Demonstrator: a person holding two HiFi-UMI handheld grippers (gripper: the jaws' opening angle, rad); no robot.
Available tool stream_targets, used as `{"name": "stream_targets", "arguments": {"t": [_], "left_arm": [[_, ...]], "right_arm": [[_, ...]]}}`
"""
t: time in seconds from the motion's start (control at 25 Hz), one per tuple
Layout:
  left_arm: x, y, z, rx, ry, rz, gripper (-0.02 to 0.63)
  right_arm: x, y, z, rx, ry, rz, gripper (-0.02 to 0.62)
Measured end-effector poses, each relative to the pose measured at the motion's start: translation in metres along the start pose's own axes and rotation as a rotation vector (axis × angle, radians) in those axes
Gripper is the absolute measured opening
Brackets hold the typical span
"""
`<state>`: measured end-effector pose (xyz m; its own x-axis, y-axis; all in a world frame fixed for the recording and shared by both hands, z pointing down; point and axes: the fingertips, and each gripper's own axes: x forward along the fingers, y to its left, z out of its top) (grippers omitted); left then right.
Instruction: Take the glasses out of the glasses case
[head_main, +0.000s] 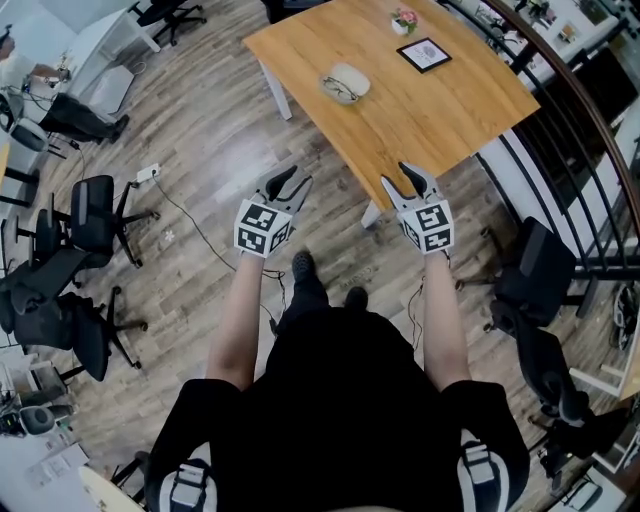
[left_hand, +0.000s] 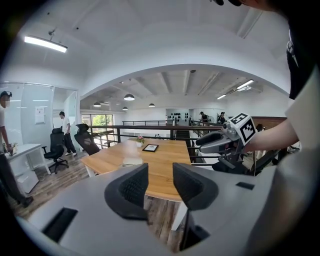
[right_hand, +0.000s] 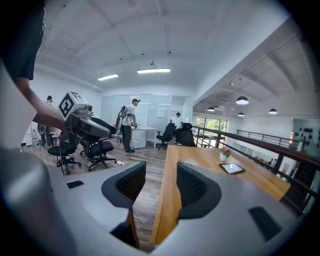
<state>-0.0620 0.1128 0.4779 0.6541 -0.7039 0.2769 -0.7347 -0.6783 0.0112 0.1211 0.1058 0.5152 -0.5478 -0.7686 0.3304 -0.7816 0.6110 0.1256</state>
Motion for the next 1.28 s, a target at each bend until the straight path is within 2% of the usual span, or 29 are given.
{"name": "stream_targets", "arguments": {"t": [0.16, 0.28, 0.48, 0.8, 0.88, 0.96, 1.08, 1.28], "left_arm": [[0.004, 0.016, 0.000, -0.009, 0.009, 0.004, 0.221], [0.008, 0.028, 0.000, -0.007, 0.015, 0.004, 0.242], [0.015, 0.049, -0.001, -0.016, 0.010, -0.005, 0.242], [0.022, 0.106, -0.009, -0.046, 0.031, -0.014, 0.242], [0.023, 0.121, -0.007, -0.050, 0.023, -0.016, 0.242], [0.025, 0.136, -0.001, -0.067, 0.002, -0.018, 0.242], [0.027, 0.155, 0.005, -0.090, -0.023, -0.018, 0.242], [0.025, 0.178, 0.003, -0.081, -0.023, -0.040, 0.242]], "right_arm": [[0.012, -0.002, 0.004, 0.002, 0.003, -0.006, 0.244], [0.022, -0.003, 0.006, 0.006, 0.006, -0.011, 0.255], [0.042, -0.007, 0.003, 0.010, 0.031, -0.029, 0.255], [0.090, -0.003, 0.022, 0.047, 0.026, -0.052, 0.253], [0.103, 0.003, 0.030, 0.041, 0.021, -0.047, 0.253], [0.113, 0.006, 0.036, 0.041, 0.017, -0.044, 0.222], [0.123, 0.007, 0.037, 0.043, 0.023, -0.056, 0.221], [0.136, 0.007, 0.038, 0.062, 0.035, -0.100, 0.224]]}}
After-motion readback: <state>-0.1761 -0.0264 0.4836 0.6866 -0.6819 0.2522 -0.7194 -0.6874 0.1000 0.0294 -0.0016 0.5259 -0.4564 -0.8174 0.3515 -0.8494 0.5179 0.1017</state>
